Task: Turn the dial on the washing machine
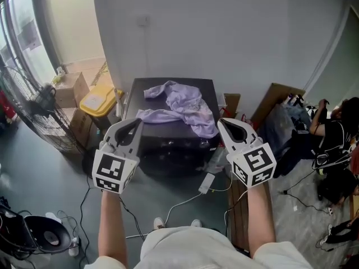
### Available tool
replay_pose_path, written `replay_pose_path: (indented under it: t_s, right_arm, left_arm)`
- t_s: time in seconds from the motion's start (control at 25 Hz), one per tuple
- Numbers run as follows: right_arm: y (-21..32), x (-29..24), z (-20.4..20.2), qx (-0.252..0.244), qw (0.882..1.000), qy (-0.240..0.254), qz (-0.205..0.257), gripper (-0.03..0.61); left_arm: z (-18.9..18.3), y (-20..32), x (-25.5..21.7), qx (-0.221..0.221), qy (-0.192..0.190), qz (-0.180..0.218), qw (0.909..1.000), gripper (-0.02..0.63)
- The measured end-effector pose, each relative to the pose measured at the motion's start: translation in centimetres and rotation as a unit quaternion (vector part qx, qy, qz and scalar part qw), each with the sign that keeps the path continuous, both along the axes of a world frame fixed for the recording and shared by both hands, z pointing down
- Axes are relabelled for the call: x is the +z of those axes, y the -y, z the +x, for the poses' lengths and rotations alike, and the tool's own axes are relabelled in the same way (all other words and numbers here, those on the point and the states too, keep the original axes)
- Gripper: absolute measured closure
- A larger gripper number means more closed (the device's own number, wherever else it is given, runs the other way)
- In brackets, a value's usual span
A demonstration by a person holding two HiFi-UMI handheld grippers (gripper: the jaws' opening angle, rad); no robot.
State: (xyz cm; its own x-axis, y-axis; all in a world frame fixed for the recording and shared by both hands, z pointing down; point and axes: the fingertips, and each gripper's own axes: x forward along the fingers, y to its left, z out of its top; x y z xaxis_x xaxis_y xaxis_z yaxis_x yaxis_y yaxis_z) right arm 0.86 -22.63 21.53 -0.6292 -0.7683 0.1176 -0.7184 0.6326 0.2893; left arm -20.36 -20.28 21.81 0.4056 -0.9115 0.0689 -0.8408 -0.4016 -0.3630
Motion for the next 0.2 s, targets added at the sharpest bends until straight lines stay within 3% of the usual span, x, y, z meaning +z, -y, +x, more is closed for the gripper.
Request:
replay_pose_path:
  t_s: [0.2]
  right_arm:
    - [-0.5,-0.27,-0.3,-0.001,1.0,0.001,0.002,0.565]
  left_arm:
    - [-0.13,-0.31,-0.23,0.001,0.001,0.001,1.0,0.604]
